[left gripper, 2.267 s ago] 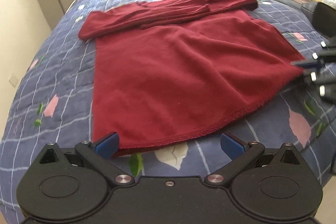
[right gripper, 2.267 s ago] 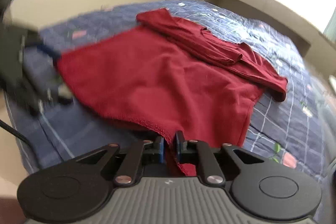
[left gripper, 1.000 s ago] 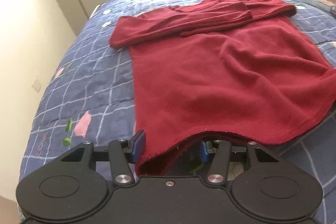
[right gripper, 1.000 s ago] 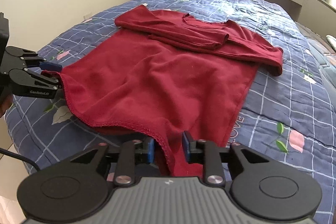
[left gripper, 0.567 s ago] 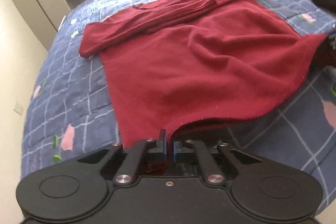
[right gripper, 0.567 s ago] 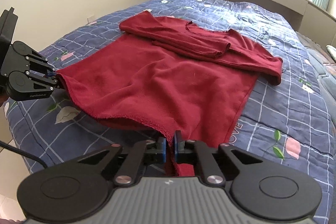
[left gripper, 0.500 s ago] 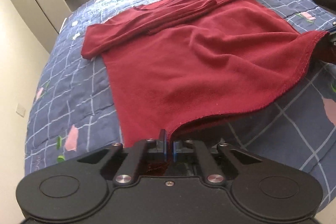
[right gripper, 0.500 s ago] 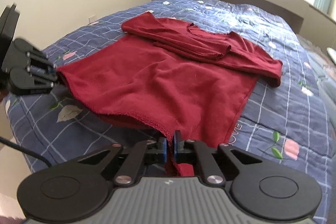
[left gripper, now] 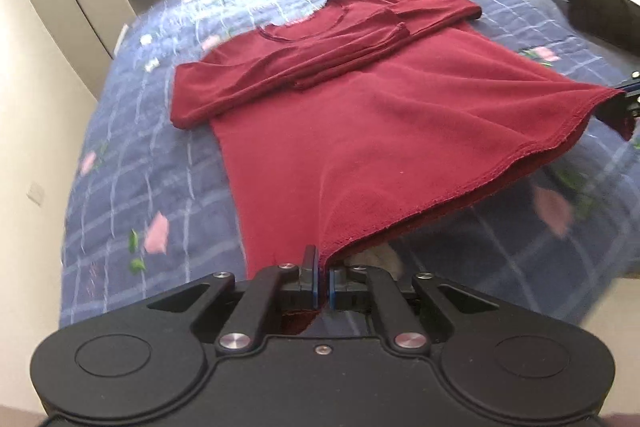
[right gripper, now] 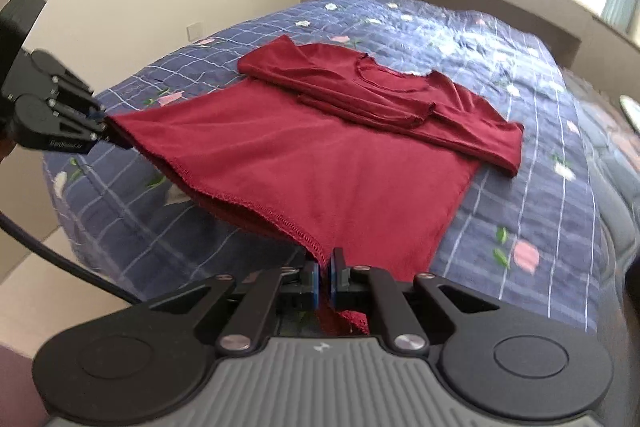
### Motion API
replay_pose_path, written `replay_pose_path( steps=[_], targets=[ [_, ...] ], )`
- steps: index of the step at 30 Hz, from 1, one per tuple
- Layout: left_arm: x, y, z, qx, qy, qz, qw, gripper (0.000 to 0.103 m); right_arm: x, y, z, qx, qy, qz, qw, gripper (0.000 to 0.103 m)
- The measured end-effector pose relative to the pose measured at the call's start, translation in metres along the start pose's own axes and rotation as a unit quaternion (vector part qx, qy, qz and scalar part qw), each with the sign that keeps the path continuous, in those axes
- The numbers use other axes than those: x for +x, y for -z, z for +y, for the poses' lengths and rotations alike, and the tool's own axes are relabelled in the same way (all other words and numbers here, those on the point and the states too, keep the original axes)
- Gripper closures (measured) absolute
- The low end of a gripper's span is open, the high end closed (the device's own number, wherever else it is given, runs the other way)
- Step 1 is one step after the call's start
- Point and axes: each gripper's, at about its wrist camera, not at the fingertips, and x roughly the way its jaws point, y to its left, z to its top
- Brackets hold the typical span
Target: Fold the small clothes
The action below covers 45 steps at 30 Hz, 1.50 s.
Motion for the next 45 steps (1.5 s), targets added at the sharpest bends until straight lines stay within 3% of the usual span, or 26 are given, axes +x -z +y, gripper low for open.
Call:
replay_pose_path(
  steps=[7,13,21,27,34,45],
  targets=[
    [-0.039,0.015,-0.005,-0.042,0.03,0.028,0.9983,0.099,-0.03,0.004,0.003,0.018,-0.001,0.011,1.0,0.097],
    [-0.031,-0.004,0.022,-0.191,0.045,0.033,0.98,0.098,-0.015,-0.02,-0.013,0.027,0.026,-0.019,0.999,0.097],
    [-0.015,-0.079,0.064,-0.189,0.027,-0.015,0.9814,0.098,0.025,-0.098,-0.056,0.013,0.071,-0.082,0.994,0.096],
    [0.026,-0.151,0.112,-0.234,0.025,-0.037,0.9711,0.098,0.078,-0.163,-0.093,-0.012,0.09,-0.092,0.992,0.096],
    [0.098,-0.218,0.152,-0.252,0.025,-0.026,0.9672,0.098,0.147,-0.213,-0.131,0.0,0.098,-0.074,0.992,0.096],
    [0.214,-0.276,0.188,-0.22,0.043,0.02,0.9744,0.097,0.252,-0.251,-0.176,0.036,0.101,-0.022,0.994,0.096]
  ],
)
